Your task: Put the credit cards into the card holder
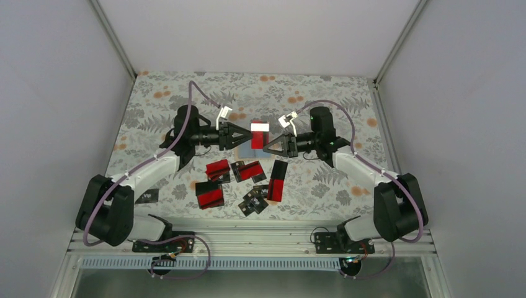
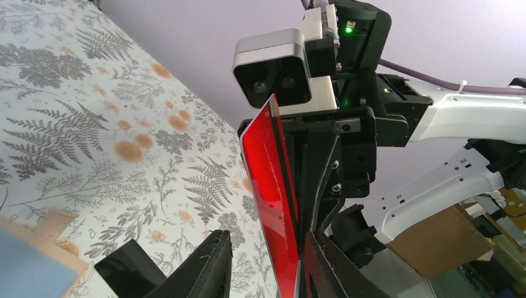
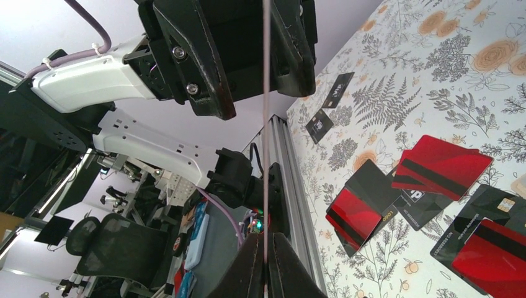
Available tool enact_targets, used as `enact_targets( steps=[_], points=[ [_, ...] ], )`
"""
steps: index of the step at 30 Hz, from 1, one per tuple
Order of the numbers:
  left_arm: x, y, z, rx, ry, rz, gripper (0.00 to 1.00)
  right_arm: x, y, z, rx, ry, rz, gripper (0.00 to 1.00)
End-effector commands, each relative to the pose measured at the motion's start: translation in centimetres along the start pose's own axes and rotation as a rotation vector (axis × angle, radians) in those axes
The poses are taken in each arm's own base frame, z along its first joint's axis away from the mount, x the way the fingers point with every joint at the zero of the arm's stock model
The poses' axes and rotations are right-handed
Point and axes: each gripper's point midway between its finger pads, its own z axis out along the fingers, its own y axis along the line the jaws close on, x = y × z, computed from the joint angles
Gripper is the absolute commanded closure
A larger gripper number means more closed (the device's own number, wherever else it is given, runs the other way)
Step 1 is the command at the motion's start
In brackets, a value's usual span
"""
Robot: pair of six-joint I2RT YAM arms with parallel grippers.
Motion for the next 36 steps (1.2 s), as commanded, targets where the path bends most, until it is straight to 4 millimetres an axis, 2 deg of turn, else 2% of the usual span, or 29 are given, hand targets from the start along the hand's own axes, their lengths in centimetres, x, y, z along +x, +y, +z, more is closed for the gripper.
enact_targets(
  steps=[1, 7, 12, 14, 15, 16, 18, 21, 25, 27, 31, 36],
  points=[
    [-0.1, -0.7, 0.4, 0.046, 0.0, 0.03, 0.71, -1.2, 1.8, 0.0, -0.038, -0.003, -0.089, 0.96],
    [-0.2, -0.9, 0.9, 0.062, -0.003, 0.019, 0.78, -1.0, 2.0, 0.3, -0.051, 0.01, -0.096, 0.96],
    [0.0, -0.7, 1.2, 0.063, 0.003, 0.007, 0.94, -0.8, 2.1, 0.5, -0.055, 0.018, -0.097, 0.96],
    [-0.1, -0.6, 1.2, 0.057, 0.0, 0.0, 0.97, -0.9, 2.0, 0.5, -0.044, 0.015, -0.097, 0.96],
    [-0.1, -0.3, 1.3, 0.045, -0.003, -0.008, 0.98, -1.0, 1.7, 0.6, -0.029, 0.012, -0.093, 0.91],
    [-0.1, 0.0, 1.3, 0.028, -0.004, -0.014, 0.98, -1.1, 1.5, 0.6, -0.012, 0.008, -0.089, 0.8],
    [-0.1, 1.0, 1.3, -0.022, -0.006, -0.029, 0.98, -1.5, 0.4, 0.5, 0.051, -0.011, -0.07, 0.59],
    [0.2, 3.2, 1.1, -0.135, -0.012, -0.056, 0.98, -2.2, -1.7, 0.2, 0.167, -0.046, -0.023, 0.44],
    [1.9, 7.3, 0.6, -0.297, 0.012, -0.148, 0.98, -3.3, -5.4, -0.7, 0.374, -0.106, 0.073, 0.42],
    [2.7, 8.9, 0.6, -0.343, 0.021, -0.188, 0.98, -3.8, -6.6, -1.1, 0.432, -0.126, 0.103, 0.42],
    [3.6, 10.8, 0.9, -0.381, 0.026, -0.247, 0.98, -3.7, -8.4, -0.6, 0.447, -0.127, 0.175, 0.43],
    [4.3, 13.2, 0.9, -0.463, 0.025, -0.301, 0.98, -2.8, -11.8, 0.1, 0.489, -0.108, 0.28, 0.46]
  ],
)
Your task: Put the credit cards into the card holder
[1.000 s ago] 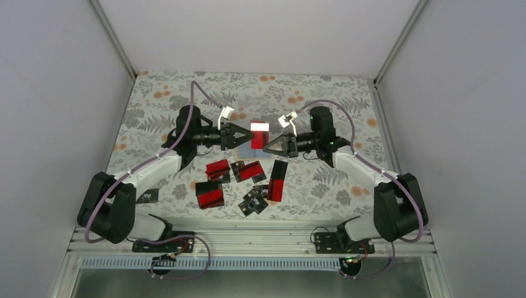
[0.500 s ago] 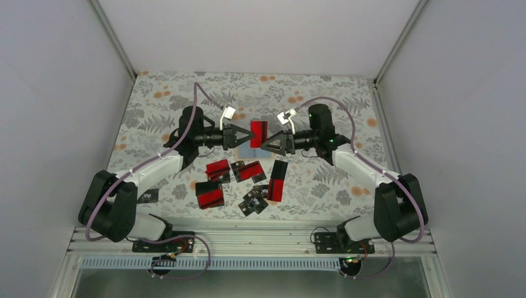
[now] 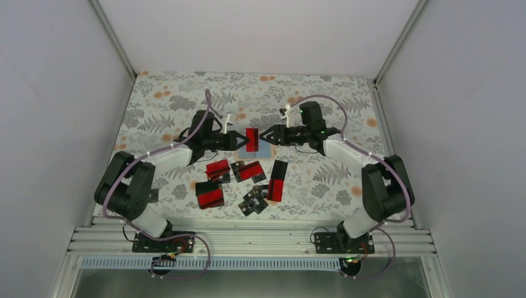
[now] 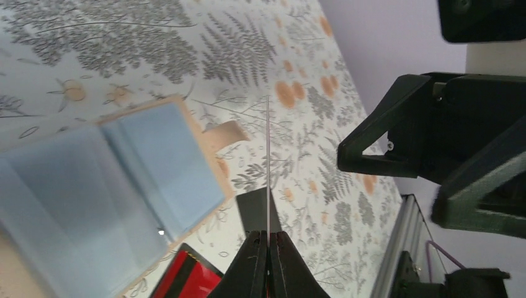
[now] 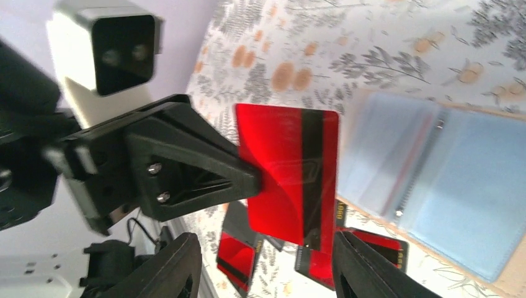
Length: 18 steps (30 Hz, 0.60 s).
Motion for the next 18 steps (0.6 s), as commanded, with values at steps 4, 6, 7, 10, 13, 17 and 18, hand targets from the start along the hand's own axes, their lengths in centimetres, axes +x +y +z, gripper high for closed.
enact_targets(
  steps=[4, 6, 7, 10, 13, 17, 18],
  points=[
    [-1.1, 3.6, 1.2, -0.144, -0.033, -0.09, 0.98, 0.1, -4.0, 3.1, 0.1, 0.048, 0.131, 0.48],
    [-0.8, 4.4, 1.7, -0.16, -0.025, -0.113, 0.98, 0.4, -5.0, 4.0, 0.114, 0.07, 0.152, 0.5],
    [-0.9, 4.6, 2.0, -0.167, -0.023, -0.118, 0.98, 0.4, -5.3, 4.3, 0.12, 0.076, 0.159, 0.51],
    [-0.9, 5.4, 2.6, -0.19, -0.016, -0.127, 0.97, 0.4, -6.7, 5.1, 0.153, 0.089, 0.179, 0.53],
    [-1.0, 6.3, 3.0, -0.23, -0.013, -0.141, 0.98, 0.5, -8.6, 5.6, 0.217, 0.099, 0.199, 0.54],
    [-1.0, 7.3, 3.6, -0.254, -0.001, -0.16, 0.98, 0.8, -11.2, 5.6, 0.316, 0.102, 0.22, 0.57],
    [-1.0, 7.4, 3.8, -0.253, 0.003, -0.164, 0.98, 0.9, -11.9, 5.4, 0.344, 0.098, 0.225, 0.58]
  ],
)
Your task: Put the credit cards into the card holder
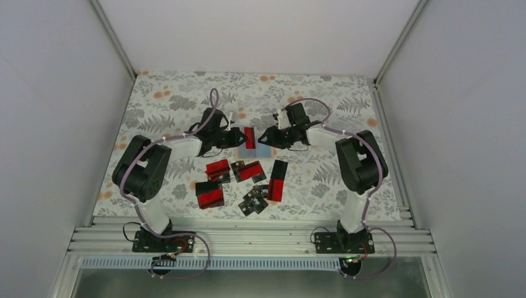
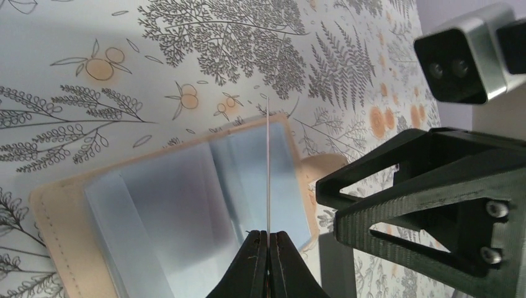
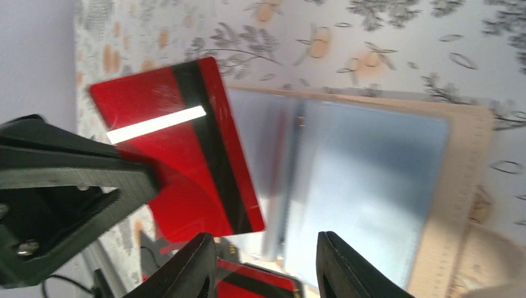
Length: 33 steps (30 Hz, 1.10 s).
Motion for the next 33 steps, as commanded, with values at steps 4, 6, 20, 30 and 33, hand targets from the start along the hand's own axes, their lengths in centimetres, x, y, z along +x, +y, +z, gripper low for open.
enact_targets(
  steps=[4, 6, 20, 30, 33],
  points=[
    [-0.5, 0.6, 1.4, -0.026, 0.008, -0.021, 0.98, -0.4, -4.5, -0.3, 0.182, -0.033, 0.037, 0.59],
    [-0.5, 0.6, 1.6, -0.026, 0.013, -0.024, 0.98, -0.2, -5.1, -0.3, 0.2, -0.033, 0.042, 0.6],
    [0.5, 1.4, 2.7, -0.042, 0.054, -0.05, 0.98, 2.4, -8.4, 0.5, 0.264, 0.006, 0.092, 0.87],
    [1.6, 1.9, 3.1, -0.041, 0.083, -0.119, 0.98, 3.7, -9.2, 0.8, 0.267, 0.029, 0.108, 0.94],
    [2.0, 2.1, 3.2, -0.039, 0.091, -0.143, 0.98, 3.9, -9.3, 0.7, 0.269, 0.031, 0.111, 0.94]
  ],
)
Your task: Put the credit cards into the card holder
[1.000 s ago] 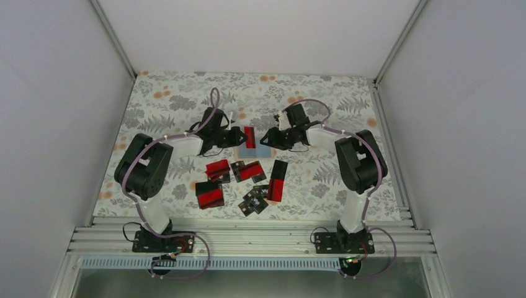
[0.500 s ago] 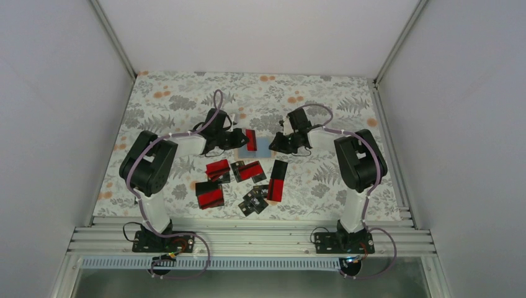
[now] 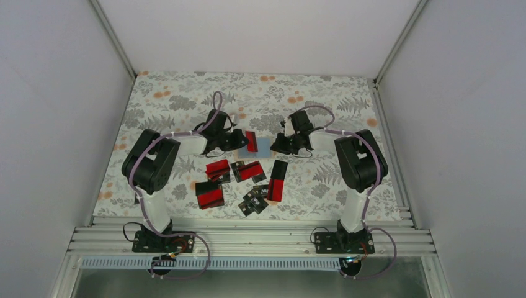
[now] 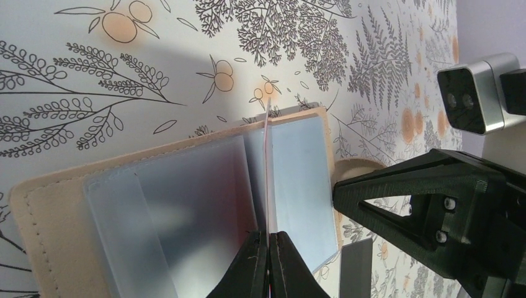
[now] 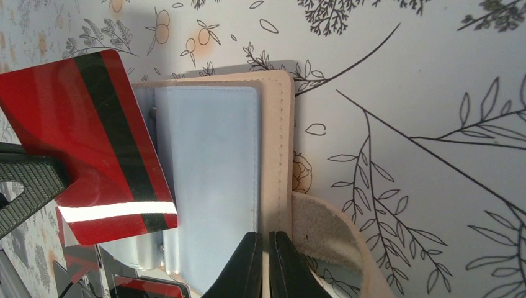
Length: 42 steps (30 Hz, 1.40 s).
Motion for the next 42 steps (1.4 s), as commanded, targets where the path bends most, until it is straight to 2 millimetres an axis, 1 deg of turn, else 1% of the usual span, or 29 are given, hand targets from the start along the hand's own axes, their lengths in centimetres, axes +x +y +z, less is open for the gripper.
enact_targets(
  steps=[1, 11, 22, 33, 42],
  points=[
    [1.0, 0.2, 0.6, 0.015, 0.036, -0.053, 0.98, 2.5, -2.6, 0.9, 0.073, 0.063, 0.044, 0.94],
    [1.8, -0.6, 0.7, 0.087, 0.06, -0.095, 0.98, 3.0, -2.7, 1.0, 0.066, 0.075, 0.047, 0.95],
    [2.8, -0.1, 0.8, 0.076, 0.095, -0.117, 0.97, 3.4, -2.8, 0.9, 0.066, 0.081, 0.049, 0.96],
    [2.8, -0.6, 1.4, 0.086, 0.154, -0.115, 0.98, 3.4, -2.4, 0.9, 0.045, 0.09, 0.037, 0.96],
    [2.7, -0.2, 2.2, 0.077, 0.174, -0.098, 0.98, 3.4, -2.3, 1.0, 0.04, 0.096, 0.03, 0.96]
  ],
)
